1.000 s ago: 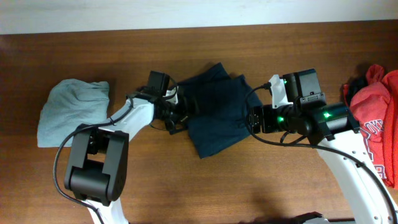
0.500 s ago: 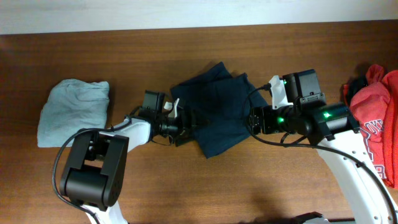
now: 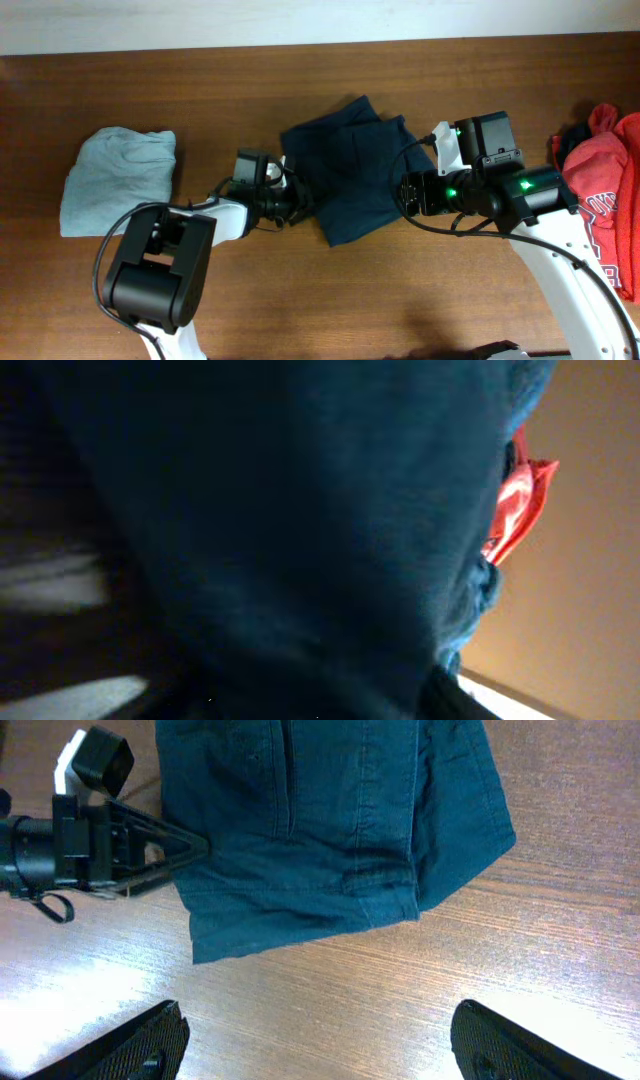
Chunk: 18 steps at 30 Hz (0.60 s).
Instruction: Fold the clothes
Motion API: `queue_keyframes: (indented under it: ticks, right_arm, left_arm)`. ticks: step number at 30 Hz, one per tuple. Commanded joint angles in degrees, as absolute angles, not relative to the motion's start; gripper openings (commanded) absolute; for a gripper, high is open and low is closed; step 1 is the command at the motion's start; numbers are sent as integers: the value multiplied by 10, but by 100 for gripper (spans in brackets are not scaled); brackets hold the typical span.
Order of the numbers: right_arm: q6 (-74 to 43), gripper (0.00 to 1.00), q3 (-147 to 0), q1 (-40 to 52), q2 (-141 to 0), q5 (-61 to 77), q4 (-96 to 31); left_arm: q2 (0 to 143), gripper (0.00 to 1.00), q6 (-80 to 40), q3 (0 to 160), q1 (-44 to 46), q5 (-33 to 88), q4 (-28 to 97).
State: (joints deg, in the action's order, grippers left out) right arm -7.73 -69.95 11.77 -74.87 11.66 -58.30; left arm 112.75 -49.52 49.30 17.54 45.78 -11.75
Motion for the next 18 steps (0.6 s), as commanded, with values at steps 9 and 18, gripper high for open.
queue_keyframes:
  ticks: [9, 18]
  right_arm:
    - [-77, 89, -704, 120, -753, 149, -580]
    - [-111, 34, -703, 120, -866, 190, -538]
  left_arm:
    - [1134, 1, -376, 486, 164, 533, -95]
    - [1107, 1, -335, 486, 175, 540, -25]
